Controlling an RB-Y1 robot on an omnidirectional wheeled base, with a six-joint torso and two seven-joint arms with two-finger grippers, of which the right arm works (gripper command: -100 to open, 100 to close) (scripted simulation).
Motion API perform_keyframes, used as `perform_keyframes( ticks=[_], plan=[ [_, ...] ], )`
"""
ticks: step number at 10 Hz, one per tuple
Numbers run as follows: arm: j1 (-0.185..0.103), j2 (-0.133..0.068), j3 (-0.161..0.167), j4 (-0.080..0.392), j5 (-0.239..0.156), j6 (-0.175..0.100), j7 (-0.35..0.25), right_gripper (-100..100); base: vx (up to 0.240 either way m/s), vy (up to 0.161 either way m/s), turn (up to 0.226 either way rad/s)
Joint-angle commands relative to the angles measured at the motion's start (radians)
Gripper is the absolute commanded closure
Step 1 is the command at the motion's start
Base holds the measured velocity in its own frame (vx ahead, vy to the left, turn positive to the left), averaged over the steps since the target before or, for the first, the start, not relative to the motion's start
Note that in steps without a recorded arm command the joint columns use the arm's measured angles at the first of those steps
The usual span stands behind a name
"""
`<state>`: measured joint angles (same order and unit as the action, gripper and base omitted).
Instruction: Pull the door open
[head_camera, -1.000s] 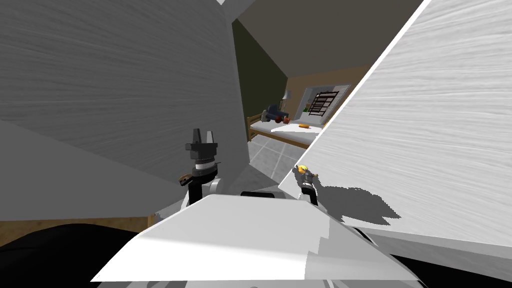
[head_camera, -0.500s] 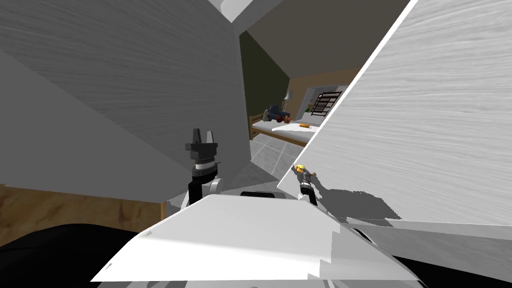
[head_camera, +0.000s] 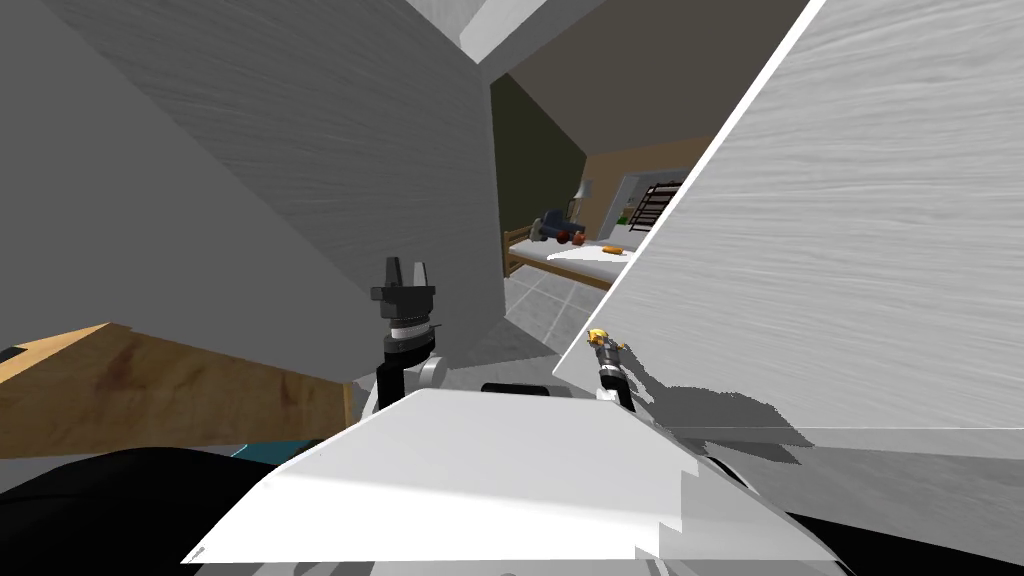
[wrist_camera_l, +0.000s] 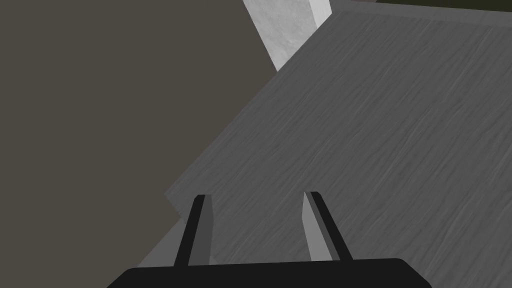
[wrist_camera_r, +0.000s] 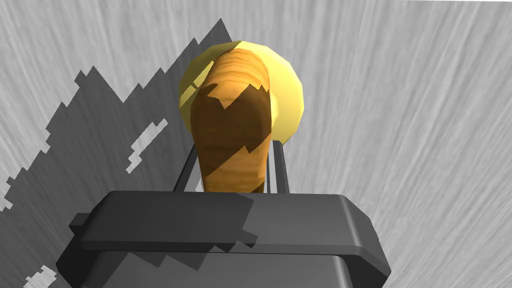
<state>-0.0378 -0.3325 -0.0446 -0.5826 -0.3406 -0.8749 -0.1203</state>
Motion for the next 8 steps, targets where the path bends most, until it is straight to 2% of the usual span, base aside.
perform_keyframes(
  ticks=[1, 6, 7, 8],
  plan=[
    [0.004, -0.008, 0.016, 0.005, 0.008, -0.01, -0.017, 100, -0.22, -0.015, 0.101],
    [0.022, -0.035, 0.068, -0.003, 0.035, -0.033, -0.067, 100, -0.234, -0.019, 0.092],
    [0.022, -0.03, 0.064, -0.007, 0.033, -0.027, -0.06, 100, -0.092, 0.002, 0.02],
    [0.037, -0.042, 0.088, -0.008, 0.044, -0.043, -0.082, 100, -0.196, -0.022, 0.145]
  ],
)
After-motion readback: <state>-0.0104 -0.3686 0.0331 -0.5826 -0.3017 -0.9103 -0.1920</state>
